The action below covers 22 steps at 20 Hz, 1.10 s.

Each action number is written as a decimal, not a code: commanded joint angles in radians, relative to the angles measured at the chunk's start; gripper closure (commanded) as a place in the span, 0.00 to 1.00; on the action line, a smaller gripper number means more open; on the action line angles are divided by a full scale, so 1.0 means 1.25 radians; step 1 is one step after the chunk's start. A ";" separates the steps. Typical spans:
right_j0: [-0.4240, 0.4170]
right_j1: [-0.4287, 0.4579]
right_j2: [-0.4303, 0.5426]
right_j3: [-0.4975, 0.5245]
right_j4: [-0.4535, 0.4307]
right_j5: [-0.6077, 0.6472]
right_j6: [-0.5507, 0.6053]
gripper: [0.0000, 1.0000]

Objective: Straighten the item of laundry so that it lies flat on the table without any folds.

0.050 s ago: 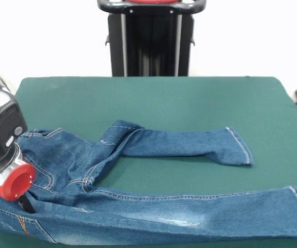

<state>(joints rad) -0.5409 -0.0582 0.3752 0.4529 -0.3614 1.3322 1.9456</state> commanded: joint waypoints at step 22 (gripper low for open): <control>0.085 0.024 0.087 -0.096 -0.057 -0.025 -0.271 0.00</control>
<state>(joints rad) -0.4941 -0.0293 0.3756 0.3170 -0.3931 1.3326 1.9454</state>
